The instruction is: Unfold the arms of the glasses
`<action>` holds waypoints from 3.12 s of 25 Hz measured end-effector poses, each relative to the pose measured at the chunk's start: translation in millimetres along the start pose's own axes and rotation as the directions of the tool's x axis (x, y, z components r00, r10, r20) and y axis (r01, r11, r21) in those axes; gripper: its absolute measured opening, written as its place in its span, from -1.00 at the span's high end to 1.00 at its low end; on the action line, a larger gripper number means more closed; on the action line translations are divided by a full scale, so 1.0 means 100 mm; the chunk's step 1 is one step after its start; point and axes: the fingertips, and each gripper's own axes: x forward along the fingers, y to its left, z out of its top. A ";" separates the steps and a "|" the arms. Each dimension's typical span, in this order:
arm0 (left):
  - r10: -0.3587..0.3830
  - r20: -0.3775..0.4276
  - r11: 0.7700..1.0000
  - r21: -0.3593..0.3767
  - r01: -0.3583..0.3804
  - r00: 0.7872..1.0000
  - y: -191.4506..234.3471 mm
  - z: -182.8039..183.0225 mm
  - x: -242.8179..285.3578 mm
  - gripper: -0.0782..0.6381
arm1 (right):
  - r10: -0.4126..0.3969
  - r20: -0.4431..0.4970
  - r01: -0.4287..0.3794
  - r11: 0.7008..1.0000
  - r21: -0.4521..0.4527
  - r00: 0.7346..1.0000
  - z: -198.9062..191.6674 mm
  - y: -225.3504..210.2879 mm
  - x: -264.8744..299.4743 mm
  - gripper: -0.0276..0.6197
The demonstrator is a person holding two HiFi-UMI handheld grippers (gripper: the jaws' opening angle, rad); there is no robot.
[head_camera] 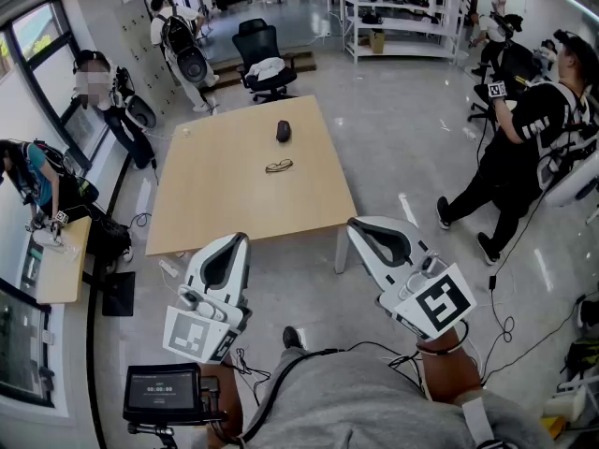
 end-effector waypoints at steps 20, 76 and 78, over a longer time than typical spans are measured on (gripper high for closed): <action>-0.017 -0.022 1.000 -0.010 0.017 1.000 0.05 -0.07 0.23 0.77 | -0.016 0.011 0.015 0.998 0.058 1.000 -0.06 -0.22 0.06 0.89; -0.070 -0.073 0.993 -0.104 0.062 0.995 3.67 -1.92 1.75 0.77 | -0.080 -0.114 0.096 0.986 0.138 0.990 -1.56 -1.58 4.01 0.89; -0.056 -0.081 0.994 -0.096 0.048 0.995 3.77 -1.98 1.89 0.77 | -0.064 -0.111 0.079 0.986 0.144 0.992 -1.64 -1.74 4.14 0.89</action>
